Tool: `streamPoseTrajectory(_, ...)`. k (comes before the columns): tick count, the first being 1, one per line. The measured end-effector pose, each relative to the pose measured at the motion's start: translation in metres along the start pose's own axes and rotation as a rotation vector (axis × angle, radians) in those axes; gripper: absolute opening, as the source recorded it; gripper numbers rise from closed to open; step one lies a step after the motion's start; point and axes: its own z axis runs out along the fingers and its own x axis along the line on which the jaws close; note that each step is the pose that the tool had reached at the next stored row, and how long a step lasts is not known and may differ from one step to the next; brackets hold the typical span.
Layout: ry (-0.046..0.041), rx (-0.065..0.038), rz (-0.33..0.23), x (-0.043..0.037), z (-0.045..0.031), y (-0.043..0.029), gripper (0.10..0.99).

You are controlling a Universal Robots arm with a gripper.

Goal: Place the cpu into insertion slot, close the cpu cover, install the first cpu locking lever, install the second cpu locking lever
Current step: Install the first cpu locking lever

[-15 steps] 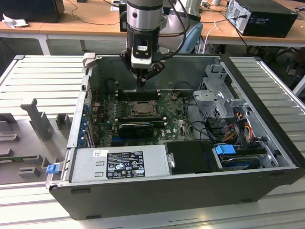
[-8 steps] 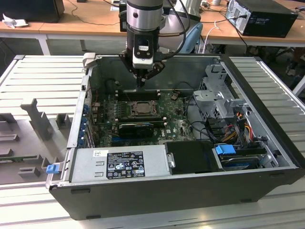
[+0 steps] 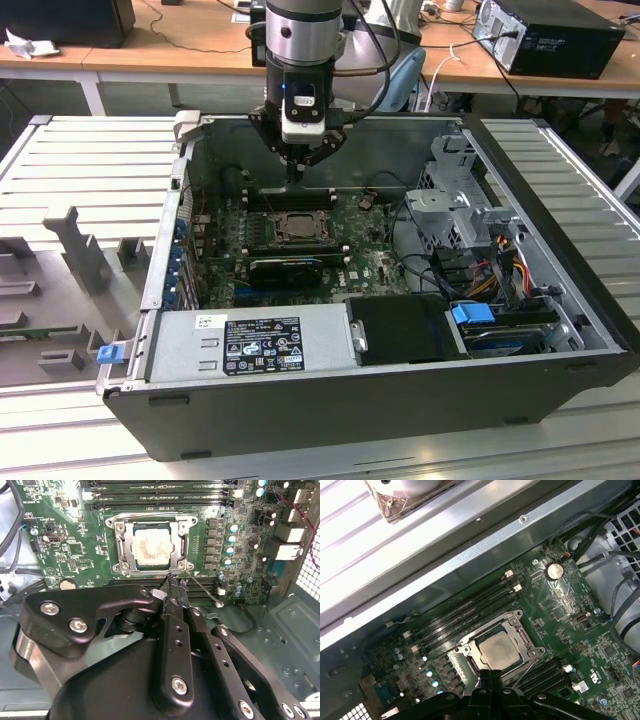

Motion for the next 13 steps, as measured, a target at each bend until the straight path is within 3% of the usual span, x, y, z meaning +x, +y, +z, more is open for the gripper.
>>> streamPoseTrajectory(13, 0.0041, 0.004, -0.112, 0.0, 0.0001, 0.0, 0.106)
